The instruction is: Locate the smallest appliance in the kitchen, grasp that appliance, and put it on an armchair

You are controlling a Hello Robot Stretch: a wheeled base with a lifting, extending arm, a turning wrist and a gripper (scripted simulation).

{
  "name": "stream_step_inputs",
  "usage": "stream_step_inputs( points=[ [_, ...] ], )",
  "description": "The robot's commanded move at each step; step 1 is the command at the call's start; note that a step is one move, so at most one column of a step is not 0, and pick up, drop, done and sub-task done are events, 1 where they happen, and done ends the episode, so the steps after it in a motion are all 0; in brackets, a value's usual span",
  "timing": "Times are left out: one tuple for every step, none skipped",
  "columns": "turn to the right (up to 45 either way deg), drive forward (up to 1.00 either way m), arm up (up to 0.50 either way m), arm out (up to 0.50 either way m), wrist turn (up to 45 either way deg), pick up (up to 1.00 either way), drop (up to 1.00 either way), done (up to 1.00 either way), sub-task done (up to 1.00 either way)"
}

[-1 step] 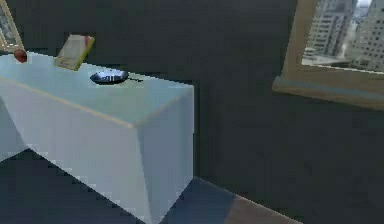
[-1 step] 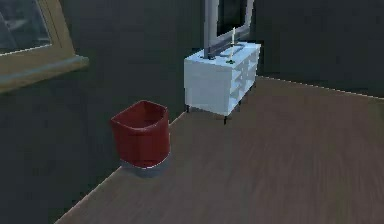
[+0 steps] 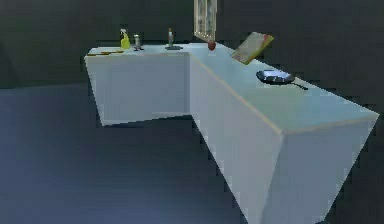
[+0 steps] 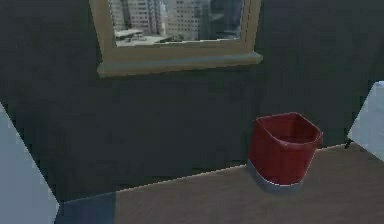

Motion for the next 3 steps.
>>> stream_step_inputs(
  points=[
    [-45.0,0.00,0.00,0.00,0.0,0.00,0.00,0.00,0.00],
    [-45.0,0.00,0.00,0.00,0.0,0.00,0.00,0.00,0.00],
    [-6.0,0.00,0.00,0.00,0.0,0.00,0.00,0.00,0.00]
  ],
)
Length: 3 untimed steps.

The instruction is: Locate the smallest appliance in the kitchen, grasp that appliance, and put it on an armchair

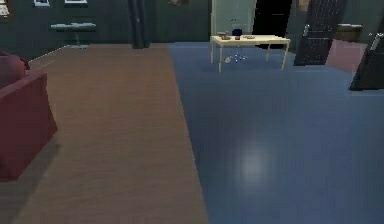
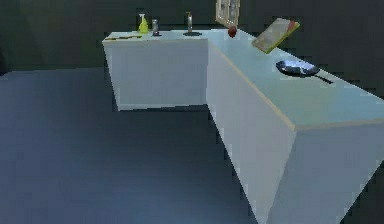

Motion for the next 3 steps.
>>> stream_step_inputs(
  points=[
    [0.0,1.00,0.00,0.00,0.0,0.00,0.00,0.00,0.00],
    [0.0,1.00,0.00,0.00,0.0,0.00,0.00,0.00,0.00],
    [0.0,1.00,0.00,0.00,0.0,0.00,0.00,0.00,0.00]
  ],
)
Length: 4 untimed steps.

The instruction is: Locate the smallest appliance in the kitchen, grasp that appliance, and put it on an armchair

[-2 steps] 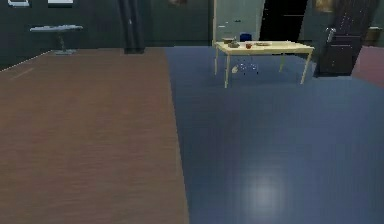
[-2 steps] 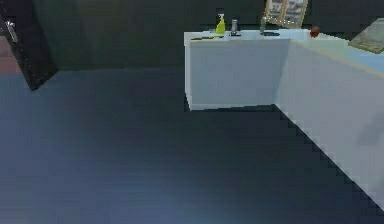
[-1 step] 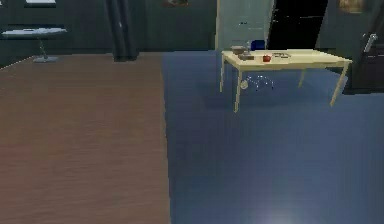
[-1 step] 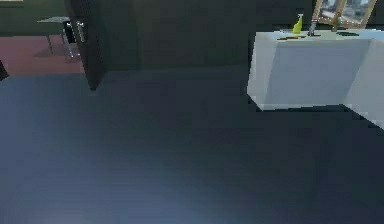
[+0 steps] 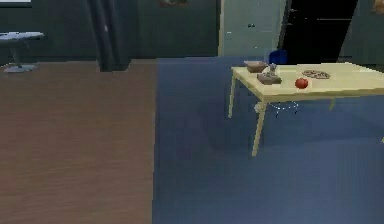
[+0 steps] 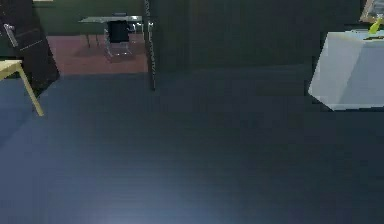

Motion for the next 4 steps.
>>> stream_step_inputs(
  points=[
    [0.0,1.00,0.00,0.00,0.0,0.00,0.00,0.00,0.00],
    [-3.0,0.00,0.00,0.00,0.0,0.00,0.00,0.00,0.00],
    [0.0,1.00,0.00,0.00,0.0,0.00,0.00,0.00,0.00],
    [0.0,0.75,0.00,0.00,0.0,0.00,0.00,0.00,0.00]
  ],
)
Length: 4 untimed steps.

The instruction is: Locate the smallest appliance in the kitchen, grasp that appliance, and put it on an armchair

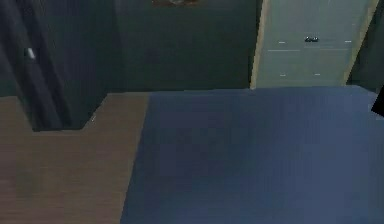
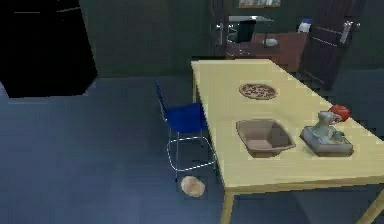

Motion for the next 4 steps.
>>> stream_step_inputs(
  points=[
    [45.0,0.00,0.00,0.00,0.0,0.00,0.00,0.00,0.00],
    [3.0,0.00,0.00,0.00,0.0,0.00,0.00,0.00,0.00],
    [0.0,1.00,0.00,0.00,0.0,0.00,0.00,0.00,0.00],
    [9.0,0.00,0.00,0.00,0.0,0.00,0.00,0.00,0.00]
  ],
)
